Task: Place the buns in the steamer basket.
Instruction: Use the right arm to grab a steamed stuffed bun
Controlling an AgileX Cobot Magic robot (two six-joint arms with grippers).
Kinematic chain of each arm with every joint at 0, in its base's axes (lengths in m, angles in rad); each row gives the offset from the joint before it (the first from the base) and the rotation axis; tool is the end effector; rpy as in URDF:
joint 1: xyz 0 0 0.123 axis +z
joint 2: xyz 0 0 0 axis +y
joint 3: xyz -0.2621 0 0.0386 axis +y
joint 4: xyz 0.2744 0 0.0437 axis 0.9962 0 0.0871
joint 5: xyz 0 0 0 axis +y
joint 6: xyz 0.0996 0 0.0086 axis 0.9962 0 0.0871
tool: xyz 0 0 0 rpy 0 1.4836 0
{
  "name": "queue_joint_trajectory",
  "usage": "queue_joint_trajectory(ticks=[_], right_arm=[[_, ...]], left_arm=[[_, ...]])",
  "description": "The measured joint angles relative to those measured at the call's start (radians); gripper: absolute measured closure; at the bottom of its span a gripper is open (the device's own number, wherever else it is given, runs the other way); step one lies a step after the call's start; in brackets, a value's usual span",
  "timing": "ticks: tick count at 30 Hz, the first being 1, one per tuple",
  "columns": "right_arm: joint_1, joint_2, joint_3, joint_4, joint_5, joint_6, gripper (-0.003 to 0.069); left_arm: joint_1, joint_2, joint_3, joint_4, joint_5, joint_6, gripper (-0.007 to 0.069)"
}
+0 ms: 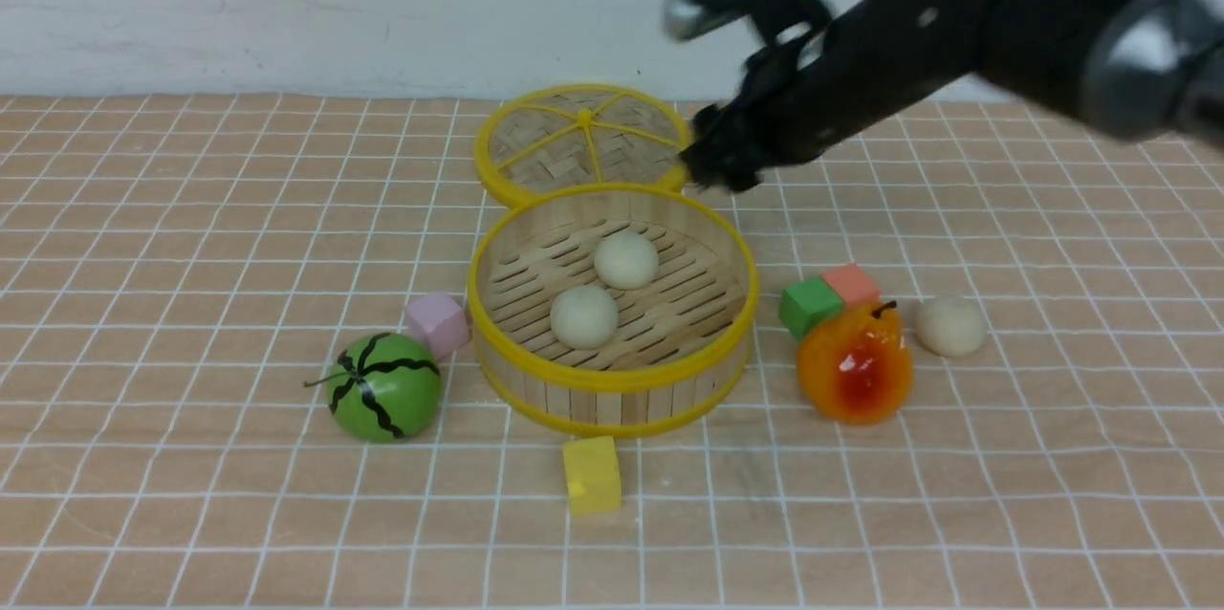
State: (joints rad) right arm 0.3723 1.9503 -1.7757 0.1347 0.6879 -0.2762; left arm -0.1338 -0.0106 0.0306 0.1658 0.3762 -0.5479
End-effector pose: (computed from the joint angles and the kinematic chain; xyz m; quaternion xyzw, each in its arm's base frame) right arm 0.4460 0.1833 0.2780 -0.2633 0.8819 0.0780 0.3832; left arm 0.1077 -0.0084 0.1670 -0.1221 0.7966 -0.1305 0.5774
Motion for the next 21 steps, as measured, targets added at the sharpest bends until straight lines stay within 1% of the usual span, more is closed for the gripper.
queue_joint_trajectory(ticks=[2,3,5,6,7,9,10,12,16,17,18,21], right_arm=[[-0.041,-0.014,0.0,-0.026,0.022,0.035,0.02],[-0.081,-0.018,0.0,-0.043,0.038,0.078,0.02],[-0.123,-0.016,0.0,-0.049,0.05,0.127,0.02],[-0.168,-0.005,0.0,-0.051,0.071,0.189,0.0205],[-0.193,0.004,0.0,-0.051,0.081,0.219,0.021],[-0.215,0.017,0.0,-0.052,0.091,0.24,0.0216],[-0.246,0.043,0.0,-0.058,0.111,0.257,0.0232],[-0.262,0.062,0.0,-0.061,0.132,0.263,0.0246],[-0.306,0.122,0.0,-0.067,0.188,0.27,0.0309],[-0.309,0.125,0.0,-0.067,0.193,0.276,0.0316],[-0.319,0.137,0.0,-0.067,0.219,0.276,0.0342],[-0.322,0.145,0.0,-0.067,0.245,0.276,0.0391]], left_arm=[[0.0,0.0,0.0,0.0,0.0,0.0,0.0386],[0.0,0.0,0.0,0.0,0.0,0.0,0.0386],[0.0,0.0,0.0,0.0,0.0,0.0,0.0386],[0.0,0.0,0.0,0.0,0.0,0.0,0.0386],[0.0,0.0,0.0,0.0,0.0,0.0,0.0386],[0.0,0.0,0.0,0.0,0.0,0.0,0.0386],[0.0,0.0,0.0,0.0,0.0,0.0,0.0386],[0.0,0.0,0.0,0.0,0.0,0.0,0.0386],[0.0,0.0,0.0,0.0,0.0,0.0,0.0386],[0.0,0.0,0.0,0.0,0.0,0.0,0.0386],[0.0,0.0,0.0,0.0,0.0,0.0,0.0386],[0.0,0.0,0.0,0.0,0.0,0.0,0.0386]])
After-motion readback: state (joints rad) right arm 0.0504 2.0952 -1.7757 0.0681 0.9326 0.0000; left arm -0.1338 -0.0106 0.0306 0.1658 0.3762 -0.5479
